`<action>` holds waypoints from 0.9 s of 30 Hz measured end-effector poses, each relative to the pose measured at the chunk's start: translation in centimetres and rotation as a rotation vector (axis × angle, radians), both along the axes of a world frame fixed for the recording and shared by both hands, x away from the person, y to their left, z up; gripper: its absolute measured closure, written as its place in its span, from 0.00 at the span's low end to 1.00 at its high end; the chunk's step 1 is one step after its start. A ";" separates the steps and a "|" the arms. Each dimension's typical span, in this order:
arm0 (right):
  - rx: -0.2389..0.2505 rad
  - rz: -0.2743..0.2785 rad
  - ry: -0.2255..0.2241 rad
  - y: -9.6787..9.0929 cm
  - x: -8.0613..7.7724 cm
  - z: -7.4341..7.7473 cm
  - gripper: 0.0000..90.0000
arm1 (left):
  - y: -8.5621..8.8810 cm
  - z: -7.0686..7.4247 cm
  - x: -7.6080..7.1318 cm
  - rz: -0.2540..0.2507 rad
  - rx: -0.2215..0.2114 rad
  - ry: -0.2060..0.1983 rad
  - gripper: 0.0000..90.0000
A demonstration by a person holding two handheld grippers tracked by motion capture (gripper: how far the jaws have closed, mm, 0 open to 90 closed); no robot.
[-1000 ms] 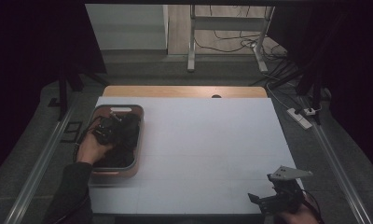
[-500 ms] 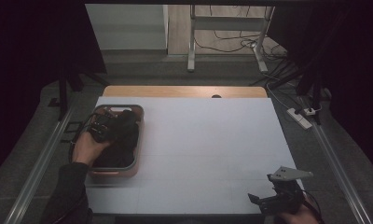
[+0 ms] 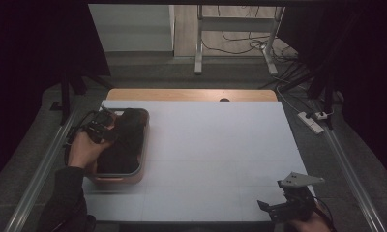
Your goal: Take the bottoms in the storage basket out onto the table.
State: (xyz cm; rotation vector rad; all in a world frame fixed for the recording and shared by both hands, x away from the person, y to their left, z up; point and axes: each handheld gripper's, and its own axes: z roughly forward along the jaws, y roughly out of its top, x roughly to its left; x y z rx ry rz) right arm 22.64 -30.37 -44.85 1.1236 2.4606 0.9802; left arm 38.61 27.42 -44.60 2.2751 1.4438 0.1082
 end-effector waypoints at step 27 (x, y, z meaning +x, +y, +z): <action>-0.001 -0.005 0.007 0.0 0.1 0.0 0.02 | 1.1 6.4 -0.2 -0.020 -0.030 -0.058 0.79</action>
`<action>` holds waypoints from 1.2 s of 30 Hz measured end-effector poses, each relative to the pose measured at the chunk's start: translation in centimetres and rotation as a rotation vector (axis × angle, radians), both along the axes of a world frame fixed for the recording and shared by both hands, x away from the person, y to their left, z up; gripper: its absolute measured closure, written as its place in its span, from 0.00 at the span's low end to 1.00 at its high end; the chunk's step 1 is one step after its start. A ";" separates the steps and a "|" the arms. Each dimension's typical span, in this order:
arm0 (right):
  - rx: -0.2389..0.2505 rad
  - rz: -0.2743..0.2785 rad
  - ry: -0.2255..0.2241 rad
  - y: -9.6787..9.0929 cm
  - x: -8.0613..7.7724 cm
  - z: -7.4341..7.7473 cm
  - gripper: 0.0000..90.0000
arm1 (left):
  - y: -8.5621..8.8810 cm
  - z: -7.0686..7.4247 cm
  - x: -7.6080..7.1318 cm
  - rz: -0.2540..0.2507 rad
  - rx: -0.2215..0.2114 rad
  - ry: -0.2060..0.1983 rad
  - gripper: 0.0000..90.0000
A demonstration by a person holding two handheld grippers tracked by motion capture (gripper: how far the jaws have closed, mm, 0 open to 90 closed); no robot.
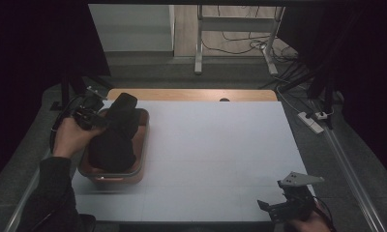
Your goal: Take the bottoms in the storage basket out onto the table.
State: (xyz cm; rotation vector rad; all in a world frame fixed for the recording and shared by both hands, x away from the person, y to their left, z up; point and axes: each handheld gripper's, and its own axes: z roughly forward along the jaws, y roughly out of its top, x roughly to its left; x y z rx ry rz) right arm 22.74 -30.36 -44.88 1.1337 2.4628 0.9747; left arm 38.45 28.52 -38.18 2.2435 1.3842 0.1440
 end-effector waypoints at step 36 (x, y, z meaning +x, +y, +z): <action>-0.010 0.004 0.001 0.1 0.0 0.0 0.02 | -3.0 6.7 0.0 -0.098 0.004 -0.093 0.79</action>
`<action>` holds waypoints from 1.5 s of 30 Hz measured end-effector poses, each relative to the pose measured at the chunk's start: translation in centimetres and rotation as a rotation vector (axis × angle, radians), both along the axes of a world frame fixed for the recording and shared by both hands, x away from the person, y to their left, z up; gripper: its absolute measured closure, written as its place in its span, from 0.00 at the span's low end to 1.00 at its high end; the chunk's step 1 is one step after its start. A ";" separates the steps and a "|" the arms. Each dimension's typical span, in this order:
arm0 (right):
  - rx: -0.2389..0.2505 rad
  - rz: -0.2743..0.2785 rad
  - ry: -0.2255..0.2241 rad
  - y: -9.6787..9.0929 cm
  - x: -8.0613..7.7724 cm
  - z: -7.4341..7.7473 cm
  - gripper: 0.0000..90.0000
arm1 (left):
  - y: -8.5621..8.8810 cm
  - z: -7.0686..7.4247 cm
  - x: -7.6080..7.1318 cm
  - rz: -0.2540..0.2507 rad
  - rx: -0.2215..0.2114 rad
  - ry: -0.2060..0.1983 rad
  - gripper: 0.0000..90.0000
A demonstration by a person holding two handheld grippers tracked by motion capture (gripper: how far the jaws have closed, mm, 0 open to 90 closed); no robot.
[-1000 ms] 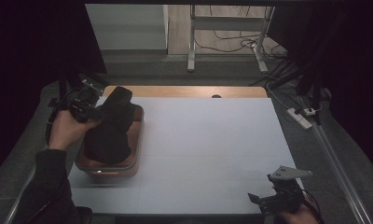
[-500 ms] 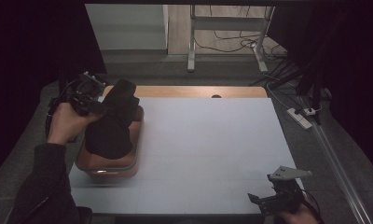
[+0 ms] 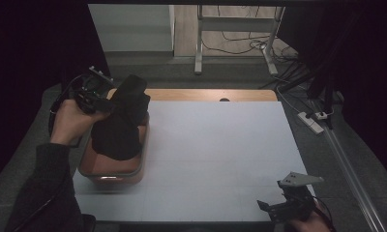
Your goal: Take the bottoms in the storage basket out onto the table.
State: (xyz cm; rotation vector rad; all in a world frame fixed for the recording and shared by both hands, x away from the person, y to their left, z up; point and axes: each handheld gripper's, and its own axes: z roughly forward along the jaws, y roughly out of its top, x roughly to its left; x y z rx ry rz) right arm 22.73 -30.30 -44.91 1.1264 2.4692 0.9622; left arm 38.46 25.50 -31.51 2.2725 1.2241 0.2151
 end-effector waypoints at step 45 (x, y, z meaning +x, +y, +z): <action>0.007 0.000 -0.001 0.0 0.0 0.0 0.02 | -8.3 2.7 1.1 -0.207 -0.060 -0.011 0.79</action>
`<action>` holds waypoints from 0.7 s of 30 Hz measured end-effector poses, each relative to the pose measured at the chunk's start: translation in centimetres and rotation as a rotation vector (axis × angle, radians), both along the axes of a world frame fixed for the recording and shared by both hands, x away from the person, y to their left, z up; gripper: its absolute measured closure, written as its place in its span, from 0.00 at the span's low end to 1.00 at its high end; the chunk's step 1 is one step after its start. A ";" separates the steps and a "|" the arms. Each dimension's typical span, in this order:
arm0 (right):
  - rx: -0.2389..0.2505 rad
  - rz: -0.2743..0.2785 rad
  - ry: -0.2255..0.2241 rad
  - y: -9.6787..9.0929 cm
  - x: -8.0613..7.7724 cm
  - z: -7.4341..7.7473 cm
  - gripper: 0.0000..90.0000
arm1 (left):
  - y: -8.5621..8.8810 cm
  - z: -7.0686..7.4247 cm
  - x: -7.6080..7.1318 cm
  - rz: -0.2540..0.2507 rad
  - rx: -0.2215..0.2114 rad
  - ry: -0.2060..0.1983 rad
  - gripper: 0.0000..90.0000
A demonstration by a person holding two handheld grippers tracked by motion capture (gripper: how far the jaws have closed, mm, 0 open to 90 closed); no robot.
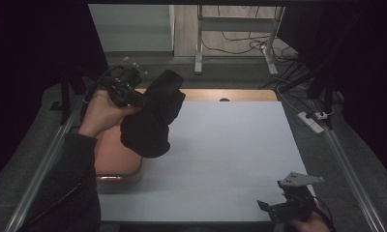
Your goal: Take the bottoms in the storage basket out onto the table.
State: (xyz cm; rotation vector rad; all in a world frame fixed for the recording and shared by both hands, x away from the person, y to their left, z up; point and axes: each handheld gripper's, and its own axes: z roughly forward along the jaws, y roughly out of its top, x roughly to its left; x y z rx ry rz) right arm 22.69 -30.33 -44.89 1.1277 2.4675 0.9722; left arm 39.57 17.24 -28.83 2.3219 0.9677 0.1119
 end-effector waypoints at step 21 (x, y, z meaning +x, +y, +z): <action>0.002 0.005 -0.004 0.0 -0.1 0.0 0.02 | -5.3 -0.7 0.6 -0.111 0.037 -0.003 0.79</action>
